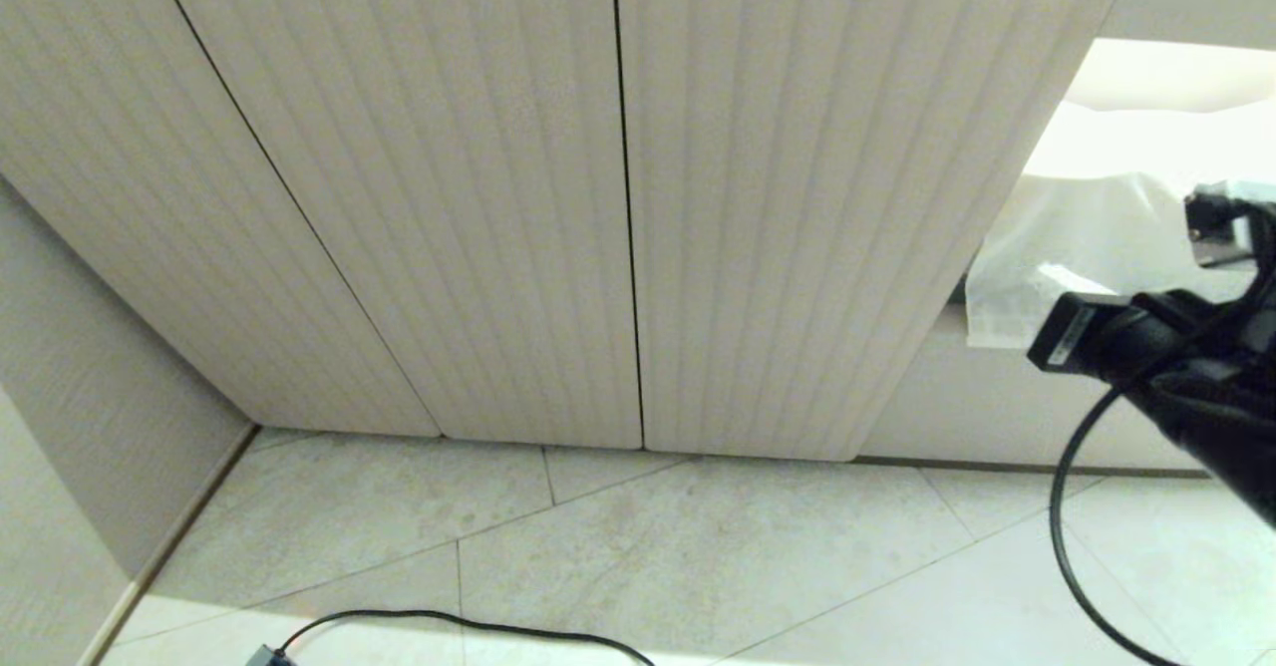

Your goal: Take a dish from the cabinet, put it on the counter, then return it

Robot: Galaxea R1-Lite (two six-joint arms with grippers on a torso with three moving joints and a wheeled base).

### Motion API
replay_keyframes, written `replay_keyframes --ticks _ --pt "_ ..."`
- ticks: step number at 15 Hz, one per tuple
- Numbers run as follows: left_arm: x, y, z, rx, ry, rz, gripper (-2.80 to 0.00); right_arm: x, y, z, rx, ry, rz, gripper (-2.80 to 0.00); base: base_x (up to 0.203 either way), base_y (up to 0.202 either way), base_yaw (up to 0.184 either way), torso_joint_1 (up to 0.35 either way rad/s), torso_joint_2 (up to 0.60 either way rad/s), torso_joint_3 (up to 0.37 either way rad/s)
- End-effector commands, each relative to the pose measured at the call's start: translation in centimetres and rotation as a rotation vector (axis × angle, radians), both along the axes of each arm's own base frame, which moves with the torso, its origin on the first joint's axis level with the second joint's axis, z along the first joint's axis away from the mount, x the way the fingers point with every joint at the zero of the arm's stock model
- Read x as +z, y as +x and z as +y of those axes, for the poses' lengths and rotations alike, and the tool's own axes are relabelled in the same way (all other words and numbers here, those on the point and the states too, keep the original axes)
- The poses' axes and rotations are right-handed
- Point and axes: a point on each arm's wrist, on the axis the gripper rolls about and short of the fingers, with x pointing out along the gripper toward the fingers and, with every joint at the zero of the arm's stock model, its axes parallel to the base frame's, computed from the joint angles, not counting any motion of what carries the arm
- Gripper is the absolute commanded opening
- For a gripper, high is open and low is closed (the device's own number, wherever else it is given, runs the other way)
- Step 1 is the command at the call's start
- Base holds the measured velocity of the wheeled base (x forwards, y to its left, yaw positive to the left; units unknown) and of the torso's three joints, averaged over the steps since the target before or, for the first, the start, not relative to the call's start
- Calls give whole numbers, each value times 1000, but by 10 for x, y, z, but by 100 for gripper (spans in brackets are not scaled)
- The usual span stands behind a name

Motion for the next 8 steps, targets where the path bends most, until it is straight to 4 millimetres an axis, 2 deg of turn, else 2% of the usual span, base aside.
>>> replay_keyframes --ticks 1,5,8 --pt "0 0 0 0 -1 -1 -280 -3 -30 -12 -4 6 -19 -280 0 0 0 0 0 0" --pt "0 0 0 0 -1 -2 -280 -25 -65 -25 -5 -15 14 -280 0 0 0 0 0 0" --pt "0 0 0 0 -1 0 -280 -44 -101 -38 -4 -10 16 -280 0 0 0 0 0 0"
